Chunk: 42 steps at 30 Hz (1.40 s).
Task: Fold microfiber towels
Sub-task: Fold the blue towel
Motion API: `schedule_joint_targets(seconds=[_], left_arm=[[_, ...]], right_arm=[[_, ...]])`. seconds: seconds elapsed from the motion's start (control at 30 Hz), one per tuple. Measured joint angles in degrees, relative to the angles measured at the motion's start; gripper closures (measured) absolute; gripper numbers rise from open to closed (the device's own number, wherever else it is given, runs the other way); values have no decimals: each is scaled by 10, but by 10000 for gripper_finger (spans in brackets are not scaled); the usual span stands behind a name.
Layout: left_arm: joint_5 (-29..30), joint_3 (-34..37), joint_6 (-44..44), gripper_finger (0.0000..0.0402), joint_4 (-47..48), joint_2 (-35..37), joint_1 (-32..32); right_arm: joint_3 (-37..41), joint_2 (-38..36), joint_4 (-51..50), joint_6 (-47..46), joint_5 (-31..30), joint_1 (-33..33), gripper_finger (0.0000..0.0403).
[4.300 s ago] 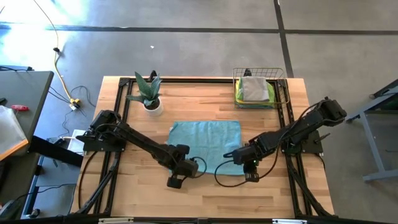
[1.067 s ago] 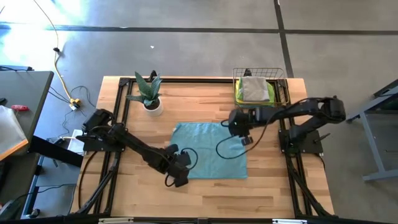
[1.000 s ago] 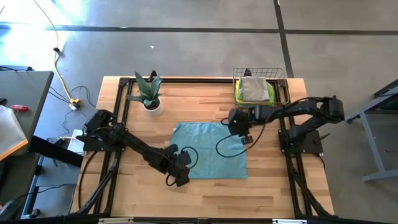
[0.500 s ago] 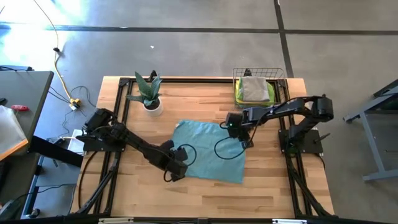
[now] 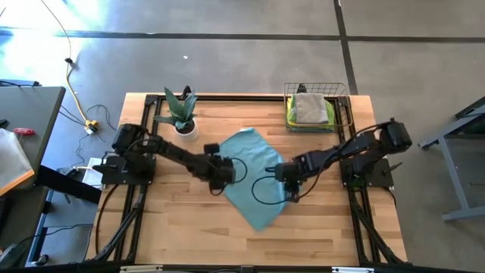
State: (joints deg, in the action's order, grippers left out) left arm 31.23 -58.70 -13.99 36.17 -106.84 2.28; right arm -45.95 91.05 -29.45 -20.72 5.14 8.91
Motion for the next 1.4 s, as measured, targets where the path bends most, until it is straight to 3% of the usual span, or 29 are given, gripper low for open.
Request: schedule_joint_targets(seconds=[0.27, 0.43, 0.6, 0.73, 0.87, 0.93, 1.03, 1.23, 1.4], left_arm=[[26, -1, 246, 337, -95, 0, -96], [29, -3, 339, 337, -204, 1, -137], [-28, -7, 249, 337, -187, 41, -119], [-119, -8, 88, 337, -188, 78, -70], [-138, -7, -33, 337, -221, 72, -9], [-129, -8, -63, 337, -235, 57, 19], [-120, -7, -110, 337, -245, 34, 56], [-82, -7, -181, 337, -267, 4, 110], [-44, -3, -213, 337, -258, -7, 117]], right_arm=[[0, 0, 126, -167, -40, 55, 272], [0, -1, 146, -164, -57, 62, 272], [-8, -16, 27, -96, -58, 62, 272], [-50, -20, -104, 44, -163, 60, 272], [-58, -20, -74, 287, -268, 56, 272], [-47, -16, -18, 399, -252, 41, 272], [-33, -14, 32, 481, -209, -4, 272], [-27, -14, 100, 554, -135, -120, 272], [-27, -14, 140, 572, -58, -184, 272]])
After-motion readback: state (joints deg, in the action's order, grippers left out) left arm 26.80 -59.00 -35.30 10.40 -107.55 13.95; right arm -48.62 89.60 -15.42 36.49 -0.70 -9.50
